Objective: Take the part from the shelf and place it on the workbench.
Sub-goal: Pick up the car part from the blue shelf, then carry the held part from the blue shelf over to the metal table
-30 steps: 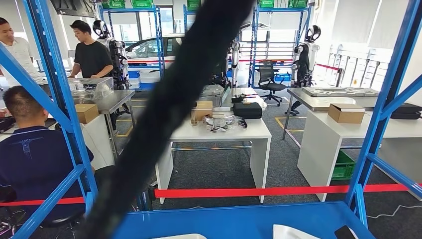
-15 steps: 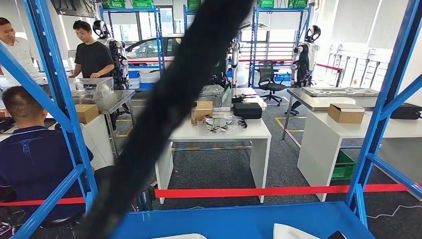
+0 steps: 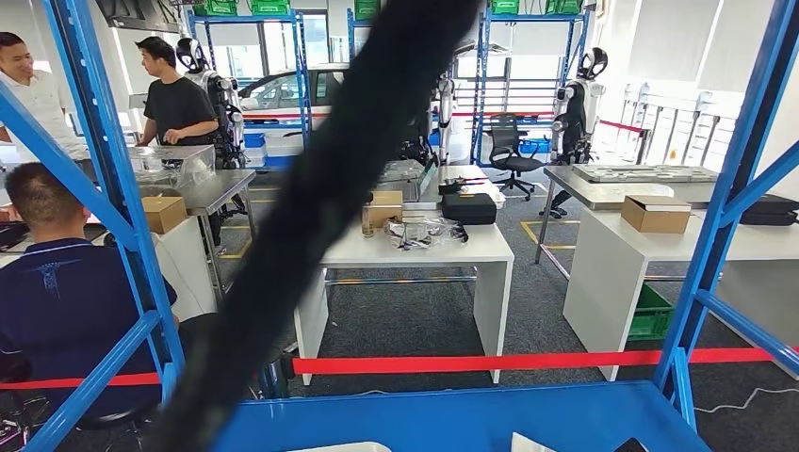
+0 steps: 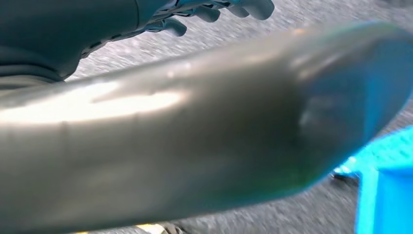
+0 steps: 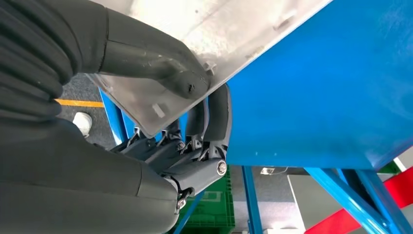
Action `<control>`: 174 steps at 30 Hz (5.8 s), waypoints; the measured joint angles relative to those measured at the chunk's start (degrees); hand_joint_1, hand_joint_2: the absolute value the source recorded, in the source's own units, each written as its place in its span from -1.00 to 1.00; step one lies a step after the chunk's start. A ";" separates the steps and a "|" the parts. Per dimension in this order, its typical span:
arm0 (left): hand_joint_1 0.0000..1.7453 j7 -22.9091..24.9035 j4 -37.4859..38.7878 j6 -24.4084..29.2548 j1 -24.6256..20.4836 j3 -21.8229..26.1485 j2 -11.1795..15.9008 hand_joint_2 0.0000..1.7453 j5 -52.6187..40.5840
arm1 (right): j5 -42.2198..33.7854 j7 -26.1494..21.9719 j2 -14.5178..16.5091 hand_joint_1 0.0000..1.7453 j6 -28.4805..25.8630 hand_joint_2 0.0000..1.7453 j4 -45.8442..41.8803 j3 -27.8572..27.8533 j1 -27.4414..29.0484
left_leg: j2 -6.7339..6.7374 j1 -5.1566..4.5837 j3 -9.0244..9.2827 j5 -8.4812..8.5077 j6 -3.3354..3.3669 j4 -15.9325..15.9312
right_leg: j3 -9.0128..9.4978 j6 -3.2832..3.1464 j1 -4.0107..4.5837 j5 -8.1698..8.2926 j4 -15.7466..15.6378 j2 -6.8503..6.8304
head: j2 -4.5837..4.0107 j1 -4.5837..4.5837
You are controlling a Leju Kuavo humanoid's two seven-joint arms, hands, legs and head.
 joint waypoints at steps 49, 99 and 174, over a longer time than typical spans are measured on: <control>-1.00 4.75 -0.08 3.63 -0.21 2.49 0.28 -1.00 1.91 | 2.39 -6.21 1.89 0.60 -14.21 1.00 -19.45 4.10 -0.66 | 0.00 0.00 0.01 0.01 0.00 0.00 | 0.01 0.00 0.00 0.00 0.00 0.00 | -0.02 -0.01; -1.00 6.49 -0.31 4.77 -0.58 2.70 0.65 -1.00 1.41 | 25.74 -3.02 2.81 0.60 -20.08 1.00 -26.37 17.87 -0.35 | 0.47 0.95 -2.55 -5.20 -1.24 10.13 | -2.15 -1.59 -0.42 0.67 2.05 -0.14 | 0.07 -1.33; -1.00 8.21 -0.28 4.89 -0.95 2.70 1.13 -1.00 -0.05 | 19.65 -6.79 -4.55 0.60 -15.91 1.00 -36.80 23.04 -3.44 | 0.65 0.79 1.36 -0.90 1.45 0.12 | -8.41 1.95 -0.55 -4.43 12.56 -0.37 | 0.07 -3.05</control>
